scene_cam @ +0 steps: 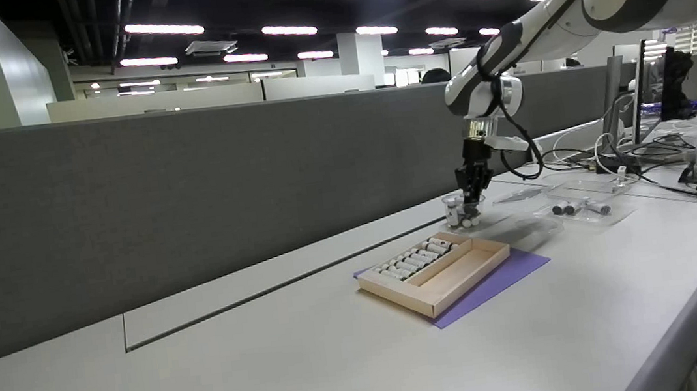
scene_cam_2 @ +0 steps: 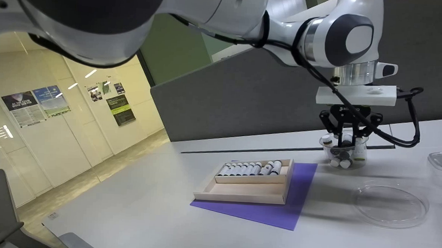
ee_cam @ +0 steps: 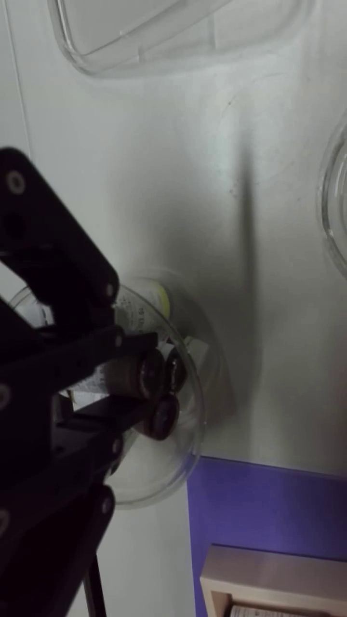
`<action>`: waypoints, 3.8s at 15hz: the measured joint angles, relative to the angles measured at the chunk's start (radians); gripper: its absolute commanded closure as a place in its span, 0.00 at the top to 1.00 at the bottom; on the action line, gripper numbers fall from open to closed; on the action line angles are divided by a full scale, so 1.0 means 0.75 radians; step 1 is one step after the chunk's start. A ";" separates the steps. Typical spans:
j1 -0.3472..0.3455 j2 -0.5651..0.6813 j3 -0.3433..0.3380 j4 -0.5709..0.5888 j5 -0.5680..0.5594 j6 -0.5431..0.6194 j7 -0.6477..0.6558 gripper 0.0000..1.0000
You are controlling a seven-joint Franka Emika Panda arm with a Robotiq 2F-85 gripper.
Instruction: Remove one object from the container and place it on the bottom part of the tray
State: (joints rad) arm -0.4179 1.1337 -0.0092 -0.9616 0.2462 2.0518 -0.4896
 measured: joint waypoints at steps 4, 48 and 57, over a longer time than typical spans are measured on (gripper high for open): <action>-0.004 0.002 0.003 0.048 0.015 -0.063 0.016 0.05; 0.235 -0.539 0.178 -1.082 0.068 0.330 -0.228 0.05; 0.234 -0.699 0.247 -1.415 0.067 0.637 -0.309 0.05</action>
State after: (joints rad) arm -0.2423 0.6098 0.1763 -2.0227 0.2966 2.5296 -0.7212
